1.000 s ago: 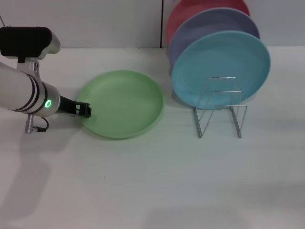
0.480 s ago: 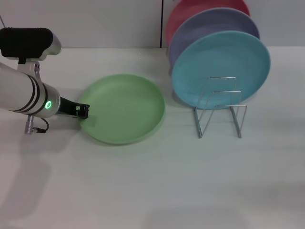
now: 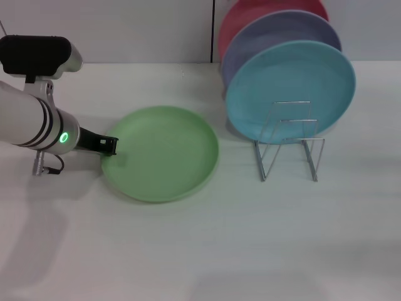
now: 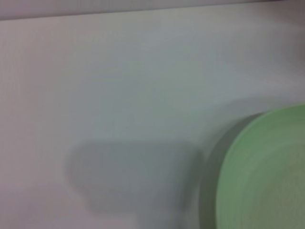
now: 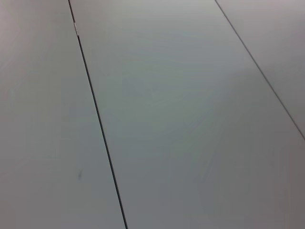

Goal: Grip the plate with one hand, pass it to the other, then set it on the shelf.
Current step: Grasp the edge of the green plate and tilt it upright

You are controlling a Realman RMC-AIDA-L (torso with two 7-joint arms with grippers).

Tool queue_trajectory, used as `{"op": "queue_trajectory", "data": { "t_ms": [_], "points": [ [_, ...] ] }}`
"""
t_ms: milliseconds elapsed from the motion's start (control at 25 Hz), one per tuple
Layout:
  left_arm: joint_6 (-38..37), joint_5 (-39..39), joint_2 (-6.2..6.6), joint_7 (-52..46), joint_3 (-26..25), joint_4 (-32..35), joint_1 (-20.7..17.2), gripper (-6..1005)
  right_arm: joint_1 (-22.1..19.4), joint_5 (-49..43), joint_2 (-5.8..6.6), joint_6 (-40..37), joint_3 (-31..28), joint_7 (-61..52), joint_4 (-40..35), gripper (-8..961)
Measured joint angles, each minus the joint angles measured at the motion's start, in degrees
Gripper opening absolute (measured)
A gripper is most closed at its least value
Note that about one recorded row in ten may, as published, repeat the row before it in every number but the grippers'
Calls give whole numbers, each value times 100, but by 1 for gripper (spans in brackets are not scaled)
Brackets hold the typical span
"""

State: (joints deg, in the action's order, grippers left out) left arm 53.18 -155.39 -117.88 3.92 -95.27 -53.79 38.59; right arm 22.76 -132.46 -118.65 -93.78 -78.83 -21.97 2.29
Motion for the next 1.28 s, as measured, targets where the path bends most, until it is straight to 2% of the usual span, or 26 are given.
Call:
{"op": "queue_trajectory", "data": {
  "t_ms": [240, 680, 1280],
  "points": [
    [17, 0, -15, 65, -13, -28, 25, 97, 7, -5, 9, 0, 0, 0, 0, 627],
    [-154, 46, -12, 77, -32, -187, -164, 79, 5, -8, 18, 0, 0, 0, -13, 625],
    [-286, 157, -17, 410, -599, -194, -282, 57, 2, -8, 1, 10, 8, 0, 0, 626]
  ]
}}
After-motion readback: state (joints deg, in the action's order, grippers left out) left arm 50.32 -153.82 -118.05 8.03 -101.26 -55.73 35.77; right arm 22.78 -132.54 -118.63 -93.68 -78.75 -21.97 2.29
